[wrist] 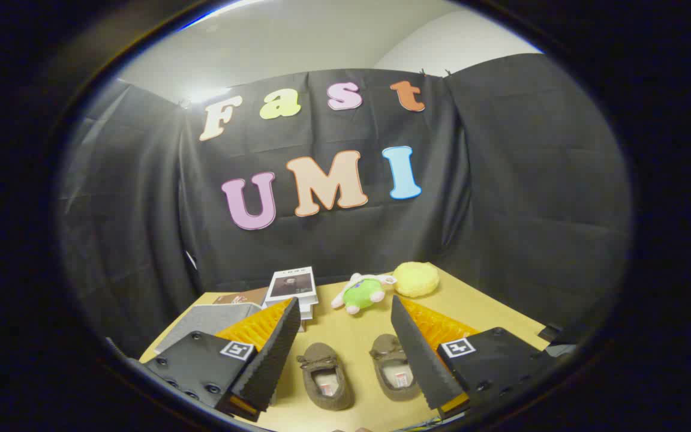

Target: Open the storage box then place both shoes into the box .Put the left shoe in first, then the right shoe, with the right side of both shoes facing outward in a uniform manner.

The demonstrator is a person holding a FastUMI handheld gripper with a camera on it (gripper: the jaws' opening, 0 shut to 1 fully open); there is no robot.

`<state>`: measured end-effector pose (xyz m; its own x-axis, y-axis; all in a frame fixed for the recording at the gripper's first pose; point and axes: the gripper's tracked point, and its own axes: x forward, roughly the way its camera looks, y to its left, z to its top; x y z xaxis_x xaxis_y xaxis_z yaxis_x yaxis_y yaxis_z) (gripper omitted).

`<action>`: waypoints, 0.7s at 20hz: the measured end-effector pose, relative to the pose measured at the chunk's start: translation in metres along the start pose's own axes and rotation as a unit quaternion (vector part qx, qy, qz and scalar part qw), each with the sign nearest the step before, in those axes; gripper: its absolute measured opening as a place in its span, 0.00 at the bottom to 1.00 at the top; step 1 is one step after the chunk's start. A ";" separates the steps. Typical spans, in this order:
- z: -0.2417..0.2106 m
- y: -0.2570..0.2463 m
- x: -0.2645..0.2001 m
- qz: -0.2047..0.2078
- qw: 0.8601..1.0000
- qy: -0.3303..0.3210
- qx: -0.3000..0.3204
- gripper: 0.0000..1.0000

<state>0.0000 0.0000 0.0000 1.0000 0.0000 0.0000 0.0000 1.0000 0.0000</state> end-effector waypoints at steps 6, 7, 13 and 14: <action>0.003 0.008 -0.009 0.001 1.000 -0.003 -0.001 0.97; 0.005 0.008 -0.008 -0.001 1.000 -0.005 -0.005 0.97; 0.002 0.003 -0.008 -0.011 1.000 0.000 -0.013 0.97; 0.003 0.003 -0.010 -0.011 1.000 -0.001 -0.013 0.97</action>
<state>-0.0096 0.0034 0.0029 0.9997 -0.0225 0.0025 0.0225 0.9994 -0.0261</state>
